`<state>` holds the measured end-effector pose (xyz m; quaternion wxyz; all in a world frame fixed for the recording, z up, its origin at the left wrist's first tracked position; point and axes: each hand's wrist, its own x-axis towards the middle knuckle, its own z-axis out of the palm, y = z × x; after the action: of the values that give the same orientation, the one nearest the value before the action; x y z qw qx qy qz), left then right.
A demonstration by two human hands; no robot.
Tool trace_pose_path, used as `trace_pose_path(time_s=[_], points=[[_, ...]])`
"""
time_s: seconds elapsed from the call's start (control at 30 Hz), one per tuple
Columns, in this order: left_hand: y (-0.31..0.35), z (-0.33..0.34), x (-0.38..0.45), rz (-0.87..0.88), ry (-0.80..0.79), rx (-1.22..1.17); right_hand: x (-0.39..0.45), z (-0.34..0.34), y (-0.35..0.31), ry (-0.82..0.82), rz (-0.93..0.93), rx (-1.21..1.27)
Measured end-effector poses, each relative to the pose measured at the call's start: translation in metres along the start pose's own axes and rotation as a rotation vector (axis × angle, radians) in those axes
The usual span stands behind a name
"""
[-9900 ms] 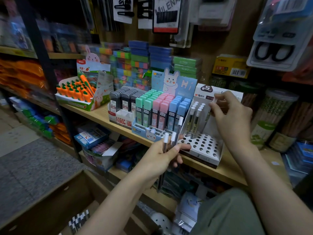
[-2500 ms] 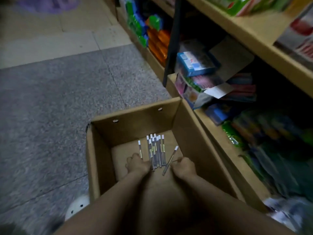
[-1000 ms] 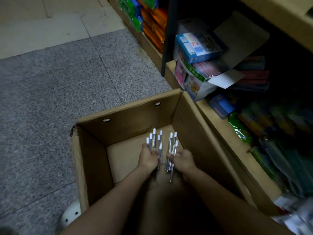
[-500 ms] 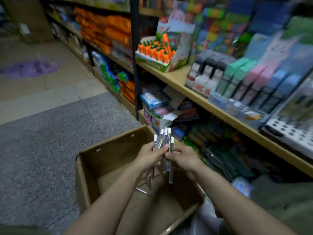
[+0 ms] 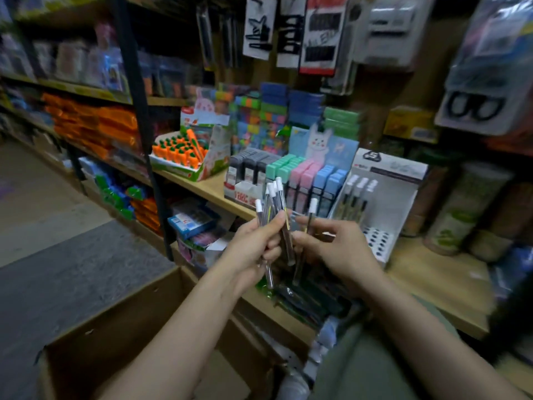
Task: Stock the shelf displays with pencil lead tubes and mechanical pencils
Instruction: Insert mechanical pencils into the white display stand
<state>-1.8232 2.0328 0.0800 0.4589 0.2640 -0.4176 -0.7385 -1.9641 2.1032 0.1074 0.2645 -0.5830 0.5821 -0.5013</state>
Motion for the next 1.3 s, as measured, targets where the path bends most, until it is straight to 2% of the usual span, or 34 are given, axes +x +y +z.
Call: trace_pose_path(time_s=[0.17,0.27,0.4,0.63,0.83,1.0,1.3], points=[[-0.018,0.032,0.017,-0.046,-0.090,0.080,0.007,-0.073,0.011,0.408,-0.093,-0.165],[-0.032,0.044,0.025,-0.066,-0.042,0.173,0.010,-0.105,0.018,0.489,-0.202,-0.320],[-0.045,0.055,0.031,-0.070,0.003,0.270,0.022,-0.116,0.031,0.541,-0.303,-0.471],[-0.056,0.063,0.038,-0.067,0.060,0.357,0.047,-0.107,0.055,0.568,-0.392,-0.572],[-0.059,0.061,0.040,-0.055,0.093,0.395,0.048,-0.101,0.058,0.508,-0.428,-0.634],[-0.058,0.061,0.041,-0.053,0.096,0.368,0.056,-0.113,0.044,0.541,-0.343,-0.598],[-0.056,0.062,0.042,-0.064,0.111,0.386,0.056,-0.115,0.032,0.459,-0.226,-0.607]])
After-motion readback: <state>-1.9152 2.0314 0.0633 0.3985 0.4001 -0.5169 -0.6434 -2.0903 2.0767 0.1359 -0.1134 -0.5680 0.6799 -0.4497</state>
